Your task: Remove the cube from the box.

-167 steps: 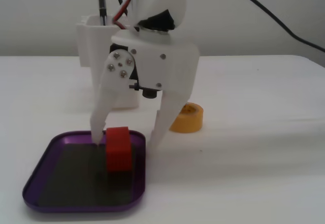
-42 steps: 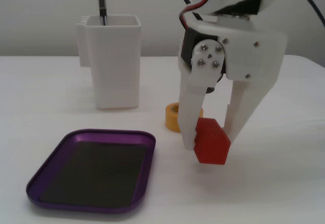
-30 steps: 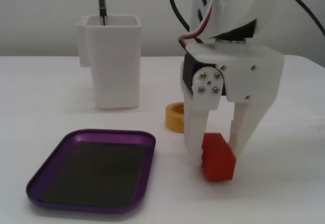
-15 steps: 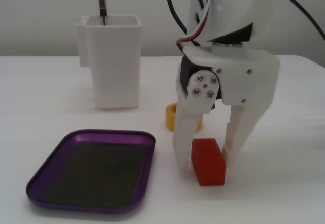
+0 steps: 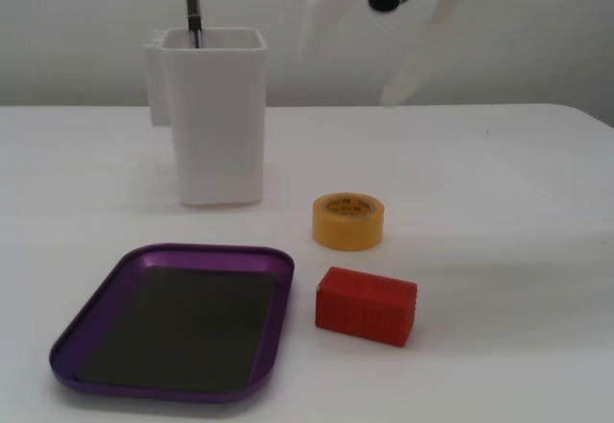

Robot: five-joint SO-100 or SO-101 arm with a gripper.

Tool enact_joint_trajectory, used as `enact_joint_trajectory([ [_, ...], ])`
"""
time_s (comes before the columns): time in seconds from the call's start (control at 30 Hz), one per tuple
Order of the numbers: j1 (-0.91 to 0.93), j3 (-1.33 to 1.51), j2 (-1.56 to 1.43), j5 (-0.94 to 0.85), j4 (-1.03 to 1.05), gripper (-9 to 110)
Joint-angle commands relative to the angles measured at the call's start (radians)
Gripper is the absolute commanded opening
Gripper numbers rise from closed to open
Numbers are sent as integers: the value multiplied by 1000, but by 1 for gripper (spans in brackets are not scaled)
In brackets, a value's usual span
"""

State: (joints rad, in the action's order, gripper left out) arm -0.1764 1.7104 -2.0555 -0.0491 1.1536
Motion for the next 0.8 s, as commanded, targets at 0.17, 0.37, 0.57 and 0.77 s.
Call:
enact_joint_trajectory([
  [0.17, -5, 357, -525, -6, 5, 17],
  [0.37, -5, 704, -804, 6, -34, 17],
  [0.57, -5, 1008, -1109, 6, -118, 17],
  [0.77, -5, 1236, -1393, 5, -54, 16],
])
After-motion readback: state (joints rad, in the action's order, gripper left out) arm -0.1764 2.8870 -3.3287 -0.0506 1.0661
